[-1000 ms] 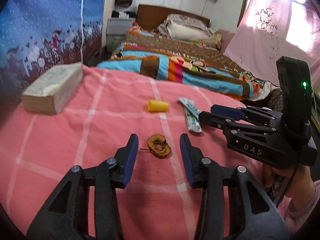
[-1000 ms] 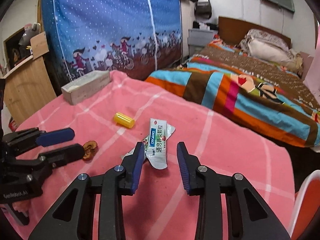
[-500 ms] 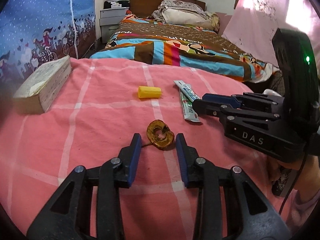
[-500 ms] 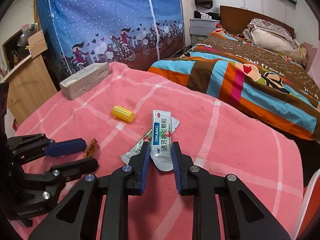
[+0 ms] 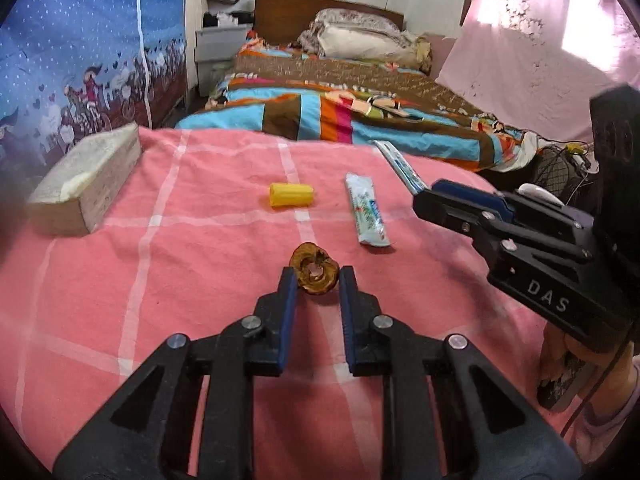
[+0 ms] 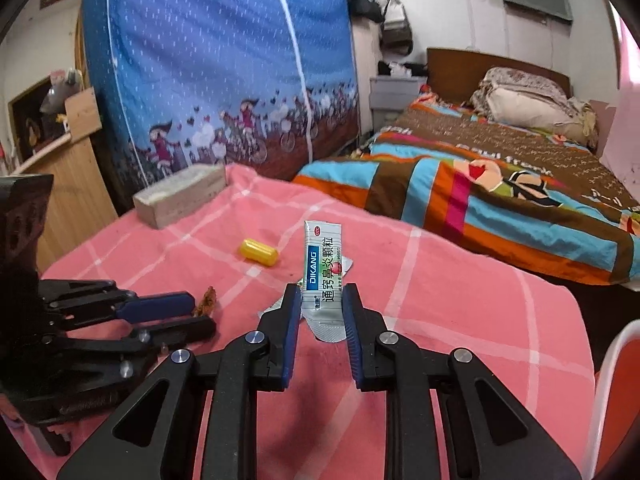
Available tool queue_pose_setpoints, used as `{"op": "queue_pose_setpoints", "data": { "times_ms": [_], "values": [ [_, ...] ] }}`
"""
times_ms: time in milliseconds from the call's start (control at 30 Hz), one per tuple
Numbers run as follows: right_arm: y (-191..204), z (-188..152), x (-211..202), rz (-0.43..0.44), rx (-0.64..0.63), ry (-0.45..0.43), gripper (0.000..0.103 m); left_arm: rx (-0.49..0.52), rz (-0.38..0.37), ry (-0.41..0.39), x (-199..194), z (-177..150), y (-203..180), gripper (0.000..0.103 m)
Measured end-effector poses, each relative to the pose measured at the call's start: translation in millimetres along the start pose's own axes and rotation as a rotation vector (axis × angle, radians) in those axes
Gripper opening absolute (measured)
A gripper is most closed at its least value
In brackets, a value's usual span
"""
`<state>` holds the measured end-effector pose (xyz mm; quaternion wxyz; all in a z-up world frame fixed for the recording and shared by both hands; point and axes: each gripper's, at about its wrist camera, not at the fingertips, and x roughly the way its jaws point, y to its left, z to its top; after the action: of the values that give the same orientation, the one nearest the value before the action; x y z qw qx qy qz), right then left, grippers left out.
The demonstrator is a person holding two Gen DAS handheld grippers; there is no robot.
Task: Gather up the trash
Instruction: 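Grasp the brown dried slice with the left tool while the right tool grasps the DIKANG sachet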
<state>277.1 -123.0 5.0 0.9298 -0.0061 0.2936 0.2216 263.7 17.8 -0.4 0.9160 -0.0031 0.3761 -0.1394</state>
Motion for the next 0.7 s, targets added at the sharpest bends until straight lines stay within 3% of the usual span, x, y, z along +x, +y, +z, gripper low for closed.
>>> {"op": "queue_pose_setpoints", "data": {
  "times_ms": [100, 200, 267, 433, 633, 667, 700],
  "values": [
    [2.6, -2.4, -16.6, -0.011, 0.001, -0.075, 0.019, 0.021, -0.006, -0.041, -7.9, 0.1, -4.2, 0.008],
    [3.4, -6.0, -25.6, -0.018, 0.005, -0.103, 0.019, 0.041, 0.006, -0.070, -13.9, 0.4, -7.6, 0.008],
    [3.5, -9.4, -32.9, -0.022, 0.014, -0.121, 0.019, 0.045, 0.001, -0.084, -17.2, 0.0, -9.0, 0.000],
    [-0.3, -17.7, -51.4, -0.030, 0.043, -0.163, 0.020, 0.048, -0.006, -0.136, -28.6, -2.3, -13.9, 0.000],
    [-6.1, -25.8, -53.2, -0.024, 0.075, -0.127, 0.020, 0.033, 0.005, -0.084, -21.5, -1.0, -15.0, 0.000],
    [-6.4, -26.5, -52.6, -0.026, 0.075, -0.120, 0.020, 0.024, 0.027, -0.065, -17.9, -0.1, -14.0, 0.004],
    [-6.1, -26.5, -51.9, -0.027, 0.074, -0.115, 0.020, 0.018, 0.035, -0.056, -16.9, -0.6, -12.7, 0.017]
  ]
}}
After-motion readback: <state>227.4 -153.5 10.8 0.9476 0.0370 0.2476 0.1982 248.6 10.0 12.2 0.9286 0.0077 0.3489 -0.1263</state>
